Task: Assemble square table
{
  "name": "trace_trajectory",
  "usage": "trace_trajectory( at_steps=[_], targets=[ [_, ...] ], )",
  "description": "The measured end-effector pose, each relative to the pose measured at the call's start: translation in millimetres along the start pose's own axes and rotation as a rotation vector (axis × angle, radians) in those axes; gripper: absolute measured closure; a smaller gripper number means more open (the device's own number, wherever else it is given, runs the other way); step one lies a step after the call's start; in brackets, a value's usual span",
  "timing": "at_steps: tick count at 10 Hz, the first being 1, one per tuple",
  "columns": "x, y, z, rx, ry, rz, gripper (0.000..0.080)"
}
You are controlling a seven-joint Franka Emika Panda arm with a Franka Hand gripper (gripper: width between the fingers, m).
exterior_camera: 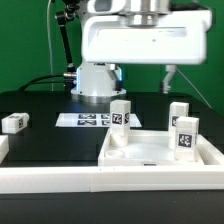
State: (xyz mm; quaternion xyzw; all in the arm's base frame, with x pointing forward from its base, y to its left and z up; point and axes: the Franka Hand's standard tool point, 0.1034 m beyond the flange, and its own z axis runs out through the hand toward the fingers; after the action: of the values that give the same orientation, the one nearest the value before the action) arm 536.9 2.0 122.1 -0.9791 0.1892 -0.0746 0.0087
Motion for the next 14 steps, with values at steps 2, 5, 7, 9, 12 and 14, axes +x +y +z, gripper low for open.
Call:
trace_trajectory(
  at_steps=[2,5,7,9,12,14],
  targets=[
    [1.7,27.2,-1.7,-0.004,-0.008,-0.017,0.0151],
    [9.5,30.8,-3.7,-0.004,0.001,-0.020,0.0151],
    [10.9,35.4,-3.7,-0.006,0.001,-0.016,0.0151],
    [2.8,91.6,0.3,0.000,-0.008,0.034,0.0151],
    [0.0,161.2,10.6,-0.044,0.002,-0.022,0.0151],
    [1.3,171.4,10.4,-0.048,0.001,-0.017,0.0151]
  ],
)
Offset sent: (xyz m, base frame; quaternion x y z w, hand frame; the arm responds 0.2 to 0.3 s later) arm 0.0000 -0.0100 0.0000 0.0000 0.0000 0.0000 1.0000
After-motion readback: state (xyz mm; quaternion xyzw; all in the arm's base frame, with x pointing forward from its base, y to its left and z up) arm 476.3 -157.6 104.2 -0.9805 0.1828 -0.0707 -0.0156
